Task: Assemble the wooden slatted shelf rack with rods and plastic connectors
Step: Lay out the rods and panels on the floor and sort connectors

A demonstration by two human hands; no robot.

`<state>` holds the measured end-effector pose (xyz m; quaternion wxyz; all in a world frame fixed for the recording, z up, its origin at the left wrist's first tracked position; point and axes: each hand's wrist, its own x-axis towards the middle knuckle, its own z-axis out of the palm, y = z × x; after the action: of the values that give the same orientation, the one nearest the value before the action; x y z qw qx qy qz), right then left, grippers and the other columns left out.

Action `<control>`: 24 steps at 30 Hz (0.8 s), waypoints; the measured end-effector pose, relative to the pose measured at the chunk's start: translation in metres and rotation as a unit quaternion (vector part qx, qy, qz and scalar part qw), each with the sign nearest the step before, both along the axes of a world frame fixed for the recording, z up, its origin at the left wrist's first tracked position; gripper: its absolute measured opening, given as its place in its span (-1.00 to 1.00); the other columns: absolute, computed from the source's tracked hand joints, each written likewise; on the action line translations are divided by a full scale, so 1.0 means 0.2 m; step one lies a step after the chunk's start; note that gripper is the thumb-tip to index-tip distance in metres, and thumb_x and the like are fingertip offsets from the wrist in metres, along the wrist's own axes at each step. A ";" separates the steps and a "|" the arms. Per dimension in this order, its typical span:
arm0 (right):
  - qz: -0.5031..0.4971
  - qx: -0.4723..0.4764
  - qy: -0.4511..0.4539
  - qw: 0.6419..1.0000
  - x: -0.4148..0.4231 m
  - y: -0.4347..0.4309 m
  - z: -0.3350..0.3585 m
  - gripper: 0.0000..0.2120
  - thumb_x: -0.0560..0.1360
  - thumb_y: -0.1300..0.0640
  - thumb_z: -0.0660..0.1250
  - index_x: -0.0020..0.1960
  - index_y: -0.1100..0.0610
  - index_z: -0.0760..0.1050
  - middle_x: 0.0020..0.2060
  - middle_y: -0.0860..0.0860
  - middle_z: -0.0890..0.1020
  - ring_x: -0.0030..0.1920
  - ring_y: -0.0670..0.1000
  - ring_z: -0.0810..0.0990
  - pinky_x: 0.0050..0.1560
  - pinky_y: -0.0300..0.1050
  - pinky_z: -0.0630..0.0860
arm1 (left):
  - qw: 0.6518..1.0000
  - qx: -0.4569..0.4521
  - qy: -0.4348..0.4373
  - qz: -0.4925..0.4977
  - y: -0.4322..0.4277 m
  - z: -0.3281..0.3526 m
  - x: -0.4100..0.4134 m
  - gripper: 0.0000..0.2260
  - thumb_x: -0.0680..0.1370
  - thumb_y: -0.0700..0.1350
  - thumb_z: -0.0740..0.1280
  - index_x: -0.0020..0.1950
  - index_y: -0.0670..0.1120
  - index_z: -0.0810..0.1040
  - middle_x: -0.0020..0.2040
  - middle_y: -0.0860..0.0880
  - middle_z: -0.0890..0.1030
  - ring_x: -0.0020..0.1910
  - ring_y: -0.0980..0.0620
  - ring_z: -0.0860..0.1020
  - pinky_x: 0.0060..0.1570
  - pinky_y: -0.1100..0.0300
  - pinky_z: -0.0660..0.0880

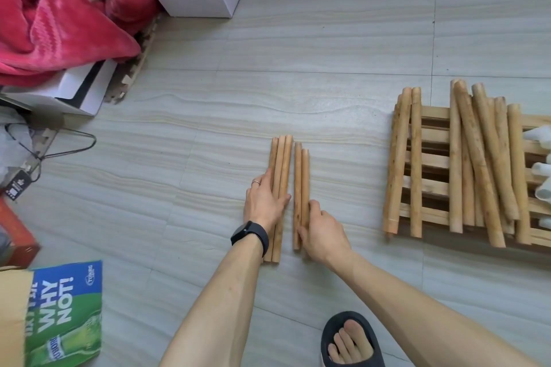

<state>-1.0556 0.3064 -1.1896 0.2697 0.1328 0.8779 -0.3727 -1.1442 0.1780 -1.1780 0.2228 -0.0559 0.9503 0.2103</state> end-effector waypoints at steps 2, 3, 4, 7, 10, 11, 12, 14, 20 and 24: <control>0.008 -0.026 -0.008 1.000 -0.01 0.01 0.00 -0.47 0.64 0.03 0.25 0.53 0.11 0.16 0.15 0.16 0.58 0.17 0.24 0.56 0.16 0.07 0.51 | 1.000 0.010 -0.005 -0.007 -0.02 0.01 0.00 -0.31 0.57 0.01 0.42 0.63 0.02 0.17 0.51 -0.08 0.35 0.47 -0.09 0.35 0.40 0.06 0.35; 0.014 -0.033 -0.014 0.999 -0.02 0.02 0.00 -0.44 0.64 0.04 0.25 0.57 0.10 0.14 0.15 0.15 0.59 0.19 0.22 0.56 0.19 0.06 0.50 | 1.000 0.011 -0.008 -0.014 -0.02 0.01 0.00 -0.33 0.57 -0.02 0.41 0.62 0.02 0.19 0.50 -0.07 0.35 0.46 -0.08 0.37 0.39 0.08 0.35; 0.024 -0.035 -0.022 0.999 -0.03 0.03 0.00 -0.40 0.63 0.04 0.25 0.59 0.09 0.11 0.17 0.14 0.59 0.22 0.21 0.55 0.21 0.04 0.49 | 1.000 0.009 -0.013 -0.018 -0.02 0.02 0.01 -0.35 0.58 -0.05 0.39 0.62 0.01 0.21 0.51 -0.07 0.35 0.46 -0.07 0.37 0.39 0.08 0.35; 0.075 -0.029 -0.038 0.996 -0.07 0.12 0.08 -0.38 0.63 0.02 0.24 0.61 0.11 0.11 0.26 0.12 0.60 0.31 0.19 0.51 0.24 0.00 0.47 | 0.999 -0.003 -0.028 -0.019 0.01 0.06 0.03 -0.41 0.58 -0.09 0.34 0.60 -0.02 0.24 0.53 -0.07 0.30 0.47 -0.09 0.35 0.39 0.03 0.38; 0.109 -0.022 0.008 0.994 -0.11 0.29 0.25 -0.46 0.63 0.01 0.23 0.55 0.13 0.21 0.23 0.05 0.62 0.28 0.16 0.53 0.21 -0.02 0.46 | 0.999 -0.012 -0.016 -0.038 0.09 0.14 0.01 -0.46 0.58 -0.08 0.29 0.56 -0.02 0.28 0.54 -0.09 0.29 0.46 -0.13 0.34 0.37 -0.06 0.40; 0.117 -0.013 0.031 0.993 -0.12 0.37 0.31 -0.49 0.63 0.01 0.23 0.53 0.12 0.25 0.21 0.03 0.63 0.26 0.15 0.54 0.18 -0.03 0.46 | 0.998 -0.011 -0.006 -0.054 0.14 0.16 0.00 -0.46 0.58 -0.07 0.29 0.56 -0.02 0.29 0.55 -0.09 0.27 0.47 -0.14 0.32 0.38 -0.07 0.38; 0.127 0.004 0.052 0.991 -0.12 0.46 0.37 -0.52 0.63 0.01 0.23 0.50 0.12 0.28 0.19 0.02 0.63 0.24 0.14 0.54 0.16 -0.04 0.46 | 0.997 -0.009 0.008 -0.074 0.20 0.18 -0.02 -0.46 0.58 -0.07 0.30 0.56 -0.03 0.29 0.58 -0.10 0.25 0.51 -0.14 0.28 0.43 -0.05 0.34; 0.153 0.051 0.076 0.984 -0.10 0.67 0.48 -0.57 0.62 0.01 0.23 0.45 0.12 0.32 0.16 0.02 0.64 0.20 0.14 0.56 0.16 0.00 0.49 | 0.992 -0.010 0.041 -0.121 0.35 0.23 -0.05 -0.45 0.58 -0.05 0.31 0.56 -0.04 0.29 0.58 -0.15 0.25 0.54 -0.09 0.18 0.47 0.13 0.15; 0.115 0.193 0.062 0.973 0.12 1.25 0.60 -0.68 0.59 -0.03 0.21 0.30 0.06 0.40 0.06 0.04 0.63 -0.02 0.11 0.62 0.00 0.07 0.63 | 0.977 0.074 0.019 -0.197 0.90 0.38 -0.02 -0.48 0.60 0.00 0.30 0.55 0.01 0.29 0.51 -0.08 0.33 0.46 -0.08 0.35 0.37 0.01 0.39; -0.045 0.236 0.054 0.969 0.21 1.47 0.50 -0.79 0.62 -0.03 0.19 0.12 0.09 0.41 0.02 0.06 0.59 -0.07 0.10 0.58 -0.13 -0.05 0.49 | 0.966 0.079 0.007 -0.246 1.19 0.39 0.06 -0.47 0.60 0.08 0.30 0.55 0.02 0.30 0.46 -0.09 0.40 0.38 -0.10 0.46 0.28 0.01 0.49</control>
<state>-1.0139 0.6001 -1.0893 0.1662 0.2118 0.9473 -0.1738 -1.1317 0.4153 -1.0999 0.2651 0.1991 0.9165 0.2238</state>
